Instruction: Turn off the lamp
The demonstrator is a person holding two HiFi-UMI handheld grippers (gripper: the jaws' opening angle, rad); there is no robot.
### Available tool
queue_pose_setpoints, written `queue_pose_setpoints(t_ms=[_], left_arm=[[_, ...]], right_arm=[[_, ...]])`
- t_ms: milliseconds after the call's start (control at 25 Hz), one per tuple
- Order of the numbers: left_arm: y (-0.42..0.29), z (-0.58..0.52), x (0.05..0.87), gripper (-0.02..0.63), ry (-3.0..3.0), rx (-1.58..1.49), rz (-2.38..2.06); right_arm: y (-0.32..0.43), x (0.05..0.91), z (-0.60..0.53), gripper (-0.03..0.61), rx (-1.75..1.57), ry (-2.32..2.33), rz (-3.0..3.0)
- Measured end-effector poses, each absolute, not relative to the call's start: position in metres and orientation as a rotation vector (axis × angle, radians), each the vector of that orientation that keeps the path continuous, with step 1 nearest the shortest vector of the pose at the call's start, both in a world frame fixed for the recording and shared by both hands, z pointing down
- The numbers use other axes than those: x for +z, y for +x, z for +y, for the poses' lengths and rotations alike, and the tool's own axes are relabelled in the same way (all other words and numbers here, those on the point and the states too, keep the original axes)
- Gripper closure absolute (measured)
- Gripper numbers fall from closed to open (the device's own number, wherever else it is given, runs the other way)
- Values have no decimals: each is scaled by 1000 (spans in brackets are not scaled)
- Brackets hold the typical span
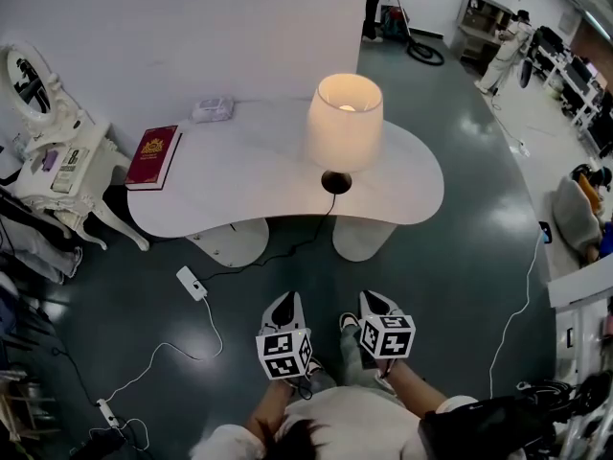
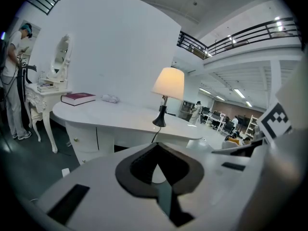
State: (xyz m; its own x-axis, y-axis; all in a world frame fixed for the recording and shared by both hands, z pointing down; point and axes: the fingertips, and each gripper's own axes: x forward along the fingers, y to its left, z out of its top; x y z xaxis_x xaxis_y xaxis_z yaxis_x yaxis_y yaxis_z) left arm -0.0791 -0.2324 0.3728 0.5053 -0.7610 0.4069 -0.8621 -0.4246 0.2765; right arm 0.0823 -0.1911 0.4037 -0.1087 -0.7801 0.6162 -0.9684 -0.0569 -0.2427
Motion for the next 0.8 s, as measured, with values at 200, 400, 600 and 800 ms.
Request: queue_pose_setpoints(t_ms=[200, 400, 600, 800], left_arm=[[-71, -243, 379, 606, 2269, 333, -1384], [-65, -253, 389, 606, 2221, 340, -1394], [-61, -261, 403, 606, 2174, 346, -1395], [-60, -268, 417, 606, 2154, 368, -1405]], right_arm=[[83, 399, -223, 580, 899, 1821, -1996], [84, 395, -242, 580, 872, 1773, -2039], [91, 398, -249, 580, 884, 1750, -2043], [97, 409, -257, 580, 900, 1732, -2036]])
